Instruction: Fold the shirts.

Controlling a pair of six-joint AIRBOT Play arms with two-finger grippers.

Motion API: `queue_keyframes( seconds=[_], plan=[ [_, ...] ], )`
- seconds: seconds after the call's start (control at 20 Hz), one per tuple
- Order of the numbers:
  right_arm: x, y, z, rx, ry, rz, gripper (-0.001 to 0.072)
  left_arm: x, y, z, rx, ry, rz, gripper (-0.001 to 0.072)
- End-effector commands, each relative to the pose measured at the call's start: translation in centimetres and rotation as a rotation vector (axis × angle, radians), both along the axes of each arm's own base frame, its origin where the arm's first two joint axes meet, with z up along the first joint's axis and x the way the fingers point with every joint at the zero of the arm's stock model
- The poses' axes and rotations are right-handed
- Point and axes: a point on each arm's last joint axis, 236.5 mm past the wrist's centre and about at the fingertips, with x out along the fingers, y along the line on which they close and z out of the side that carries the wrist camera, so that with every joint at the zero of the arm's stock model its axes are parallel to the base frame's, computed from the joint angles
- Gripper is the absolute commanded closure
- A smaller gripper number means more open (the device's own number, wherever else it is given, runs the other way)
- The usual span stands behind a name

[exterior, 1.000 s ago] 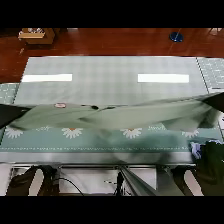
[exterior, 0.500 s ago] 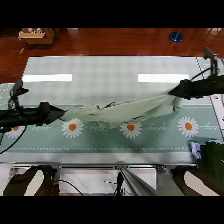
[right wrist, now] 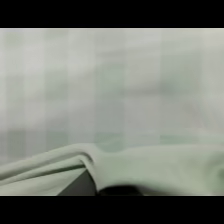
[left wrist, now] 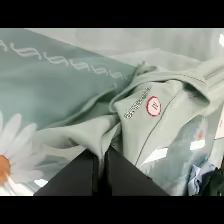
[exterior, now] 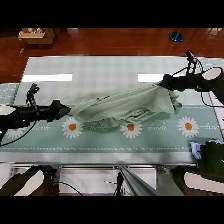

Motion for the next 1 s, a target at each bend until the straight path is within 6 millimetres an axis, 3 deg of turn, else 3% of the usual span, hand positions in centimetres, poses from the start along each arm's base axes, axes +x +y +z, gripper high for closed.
queue_keyframes(
  seconds=[0.0, 0.15, 0.3, 0.4, 0.5, 0.6, 0.8, 0.95],
  plan=[
    [1.6, -0.8, -1.9, -0.012, -0.011, -0.051, 0.0524, 0.8, 0.8, -2.0, 0.028, 0.020, 0.024, 0.0666],
    [0.4, -0.1, -3.7, -0.003, 0.055, 0.002, 0.0309, 0.5, 0.6, -2.9, 0.018, 0.058, 0.017, 0.0666],
    [-1.0, -0.7, -2.0, -0.018, 0.065, 0.091, 0.0147, 0.5, 0.7, -3.0, 0.018, 0.059, 0.019, 0.0667],
    [-2.6, -3.4, -0.6, -0.056, 0.088, 0.118, 0.0108, 0.5, 0.7, -3.0, 0.017, 0.060, 0.018, 0.0666],
    [-5.1, -6.6, -0.6, -0.048, 0.173, 0.092, 0.0108, 0.5, 0.7, -3.0, 0.017, 0.060, 0.018, 0.0666],
    [-7.6, -8.2, -1.1, 0.004, 0.256, 0.080, 0.0108, 0.5, 0.6, -3.0, 0.017, 0.060, 0.017, 0.0667],
    [-11.3, -8.7, -1.2, 0.079, 0.366, 0.120, 0.0108, 0.4, 0.6, -3.0, 0.017, 0.060, 0.017, 0.0666],
    [-10.8, -9.0, -1.3, 0.068, 0.343, 0.115, 0.0108, 0.4, 0.6, -3.0, 0.015, 0.061, 0.014, 0.0666]
  ],
)
